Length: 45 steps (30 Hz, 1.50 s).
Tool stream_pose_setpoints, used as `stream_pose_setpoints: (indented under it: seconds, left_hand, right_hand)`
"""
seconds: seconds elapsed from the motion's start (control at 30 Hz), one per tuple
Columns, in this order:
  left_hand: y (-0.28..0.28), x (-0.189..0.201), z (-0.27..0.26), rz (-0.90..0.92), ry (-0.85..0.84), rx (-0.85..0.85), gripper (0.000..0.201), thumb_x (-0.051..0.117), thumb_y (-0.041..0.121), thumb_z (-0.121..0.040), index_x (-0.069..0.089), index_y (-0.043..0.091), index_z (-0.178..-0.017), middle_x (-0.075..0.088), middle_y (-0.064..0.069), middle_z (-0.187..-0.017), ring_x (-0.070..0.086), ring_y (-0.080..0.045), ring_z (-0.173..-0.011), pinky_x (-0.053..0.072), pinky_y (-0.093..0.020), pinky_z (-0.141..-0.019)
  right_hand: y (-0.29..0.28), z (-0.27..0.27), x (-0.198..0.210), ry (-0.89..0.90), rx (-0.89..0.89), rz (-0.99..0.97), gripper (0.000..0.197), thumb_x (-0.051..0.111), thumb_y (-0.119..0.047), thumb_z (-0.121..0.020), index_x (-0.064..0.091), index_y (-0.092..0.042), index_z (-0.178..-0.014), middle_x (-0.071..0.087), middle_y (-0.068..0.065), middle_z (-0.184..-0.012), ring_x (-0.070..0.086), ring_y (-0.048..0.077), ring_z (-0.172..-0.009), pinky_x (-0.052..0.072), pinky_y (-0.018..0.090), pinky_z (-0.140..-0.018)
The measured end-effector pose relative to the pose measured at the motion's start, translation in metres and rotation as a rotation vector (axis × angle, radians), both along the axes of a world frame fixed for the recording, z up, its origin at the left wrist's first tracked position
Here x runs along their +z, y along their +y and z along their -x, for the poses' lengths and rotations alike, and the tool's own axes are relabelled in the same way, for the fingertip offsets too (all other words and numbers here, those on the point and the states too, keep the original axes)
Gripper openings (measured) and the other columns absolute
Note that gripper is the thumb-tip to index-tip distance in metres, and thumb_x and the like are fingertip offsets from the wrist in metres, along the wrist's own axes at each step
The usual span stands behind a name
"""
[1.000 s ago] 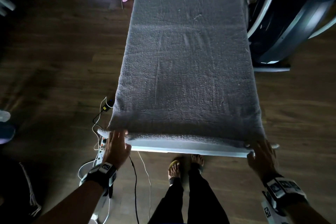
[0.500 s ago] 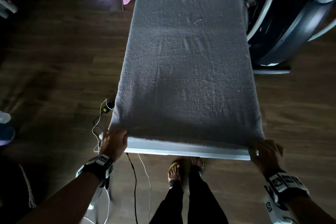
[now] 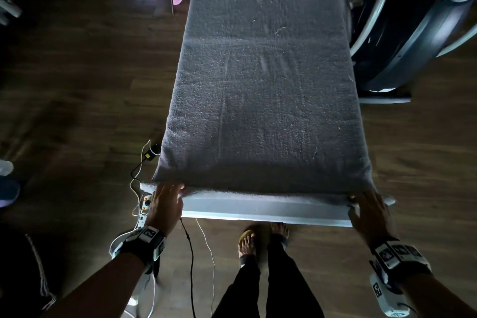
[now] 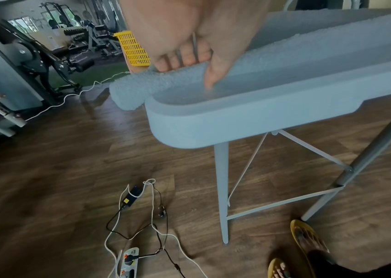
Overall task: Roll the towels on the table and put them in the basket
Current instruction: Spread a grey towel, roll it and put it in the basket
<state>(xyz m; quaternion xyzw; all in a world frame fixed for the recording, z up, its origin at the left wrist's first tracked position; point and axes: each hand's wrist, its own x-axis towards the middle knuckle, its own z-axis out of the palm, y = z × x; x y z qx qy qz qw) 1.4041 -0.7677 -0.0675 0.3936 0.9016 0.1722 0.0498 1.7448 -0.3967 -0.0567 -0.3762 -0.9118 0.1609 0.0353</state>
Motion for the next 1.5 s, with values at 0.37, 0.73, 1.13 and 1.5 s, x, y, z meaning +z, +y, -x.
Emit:
stream_pose_setpoints:
  seconds: [0.37,0.73,1.13,1.5]
  left_hand:
    - [0.018,0.029,0.015,0.204,0.071,-0.040,0.013,0.056,0.017,-0.081,0.065,0.012,-0.089,0.067,-0.012,-0.077,0.065,-0.035,-0.070,0.053,-0.048,-0.068]
    - [0.011,0.014,-0.002,0.184,0.081,-0.011,0.059,0.078,0.000,-0.056,0.058,0.007,-0.111,0.058,-0.017,-0.107,0.054,-0.037,-0.092,0.051,-0.047,-0.069]
    - [0.033,0.037,0.009,0.287,0.066,0.058,0.012,0.069,0.002,-0.072,0.064,0.013,-0.073,0.065,-0.010,-0.068,0.064,-0.033,-0.069,0.046,-0.044,-0.072]
    - [0.021,0.021,-0.004,0.165,0.070,0.014,0.049,0.069,-0.004,-0.057,0.057,0.005,-0.104,0.056,-0.019,-0.102,0.055,-0.039,-0.091,0.051,-0.046,-0.066]
  right_hand:
    - [0.012,0.006,0.013,-0.251,-0.055,-0.006,0.022,0.047,-0.030,-0.082,0.065,-0.032,-0.095,0.069,0.004,-0.091,0.061,0.027,-0.094,0.030,0.040,-0.085]
    - [-0.003,0.002,0.001,-0.050,-0.043,0.030,0.046,0.059,-0.021,-0.059,0.046,-0.025,-0.103,0.052,0.013,-0.112,0.046,0.034,-0.107,0.048,0.048,-0.077]
    - [0.003,0.020,0.016,-0.114,-0.079,-0.064,0.019,0.057,-0.026,-0.067,0.072,-0.025,-0.076,0.072,0.002,-0.086,0.064,0.029,-0.090,0.029,0.039,-0.087]
    - [-0.001,0.016,0.004,-0.046,0.000,-0.003,0.027,0.068,-0.003,-0.068,0.063,-0.010,-0.093,0.058,0.013,-0.103,0.055,0.036,-0.099,0.048,0.048,-0.083]
